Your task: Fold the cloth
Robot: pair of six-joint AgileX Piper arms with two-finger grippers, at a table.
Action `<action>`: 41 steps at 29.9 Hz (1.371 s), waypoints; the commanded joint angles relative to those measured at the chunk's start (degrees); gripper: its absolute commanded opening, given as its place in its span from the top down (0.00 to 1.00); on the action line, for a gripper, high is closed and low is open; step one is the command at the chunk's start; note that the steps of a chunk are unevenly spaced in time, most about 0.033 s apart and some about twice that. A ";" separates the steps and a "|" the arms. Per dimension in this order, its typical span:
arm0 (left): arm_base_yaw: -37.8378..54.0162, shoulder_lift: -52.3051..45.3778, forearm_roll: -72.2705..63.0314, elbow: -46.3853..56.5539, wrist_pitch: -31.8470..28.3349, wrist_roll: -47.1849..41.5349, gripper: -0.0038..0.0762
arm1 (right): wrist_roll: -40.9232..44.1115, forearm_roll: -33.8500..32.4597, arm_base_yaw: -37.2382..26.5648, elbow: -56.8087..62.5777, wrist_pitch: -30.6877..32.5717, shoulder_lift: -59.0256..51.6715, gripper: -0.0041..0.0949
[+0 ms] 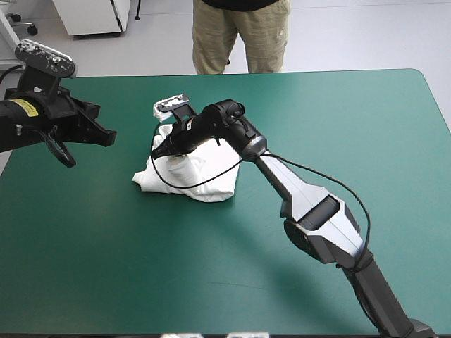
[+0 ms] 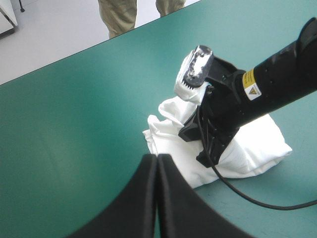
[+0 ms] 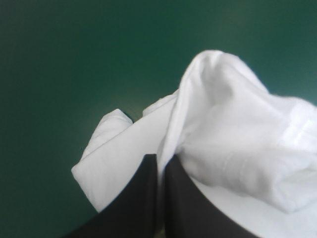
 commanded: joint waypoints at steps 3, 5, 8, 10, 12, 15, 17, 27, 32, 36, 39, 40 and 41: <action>0.03 -0.93 -0.69 -1.39 -0.30 -0.68 0.96 | -2.84 6.14 1.75 -6.15 -0.34 -0.84 0.96; 0.03 -0.93 -0.57 -1.18 -0.30 -0.68 0.96 | -4.70 6.52 2.57 -6.15 -0.65 -0.84 0.90; 0.03 -0.93 -0.44 -0.46 -0.69 -0.99 0.96 | -10.47 9.66 3.05 -6.82 -0.65 -0.84 0.74; 0.03 -0.87 -0.55 0.12 -0.81 -1.21 0.96 | -14.84 14.27 3.17 -6.82 -0.65 -1.05 0.63; 0.03 -0.87 -0.44 0.96 -0.92 -1.65 0.96 | -14.69 13.32 3.17 -6.82 -0.11 -1.67 0.55; 0.03 -0.87 -0.44 1.79 -1.00 -1.76 0.96 | -9.21 5.41 2.72 -6.82 3.28 -2.86 0.53; 0.03 -0.87 -0.33 2.06 -1.05 -1.76 0.96 | -6.07 1.05 2.06 -6.82 6.97 -4.08 0.53; 0.03 -0.87 -0.29 2.06 -3.44 -1.76 0.96 | -1.18 -1.80 -7.39 1.06 11.49 -16.68 0.56; 0.03 -0.72 -0.72 2.06 -4.96 -1.76 0.96 | -3.48 -0.37 -12.13 18.67 10.86 -25.99 0.56; 0.03 -0.57 -0.84 2.06 -5.38 -1.76 0.96 | -9.32 9.08 -16.10 36.22 1.97 -32.07 0.56; 0.03 -0.47 -0.84 2.06 -5.38 -1.76 0.96 | -15.91 21.30 -18.57 46.68 -5.26 -33.81 0.55; 0.03 -0.47 -0.84 2.06 -5.38 -1.76 0.96 | -18.09 24.92 -19.10 49.42 -6.49 -33.81 0.53; 0.03 -0.47 -0.84 2.06 -5.25 -1.76 0.96 | -19.28 27.49 -19.38 51.33 -7.38 -33.48 0.50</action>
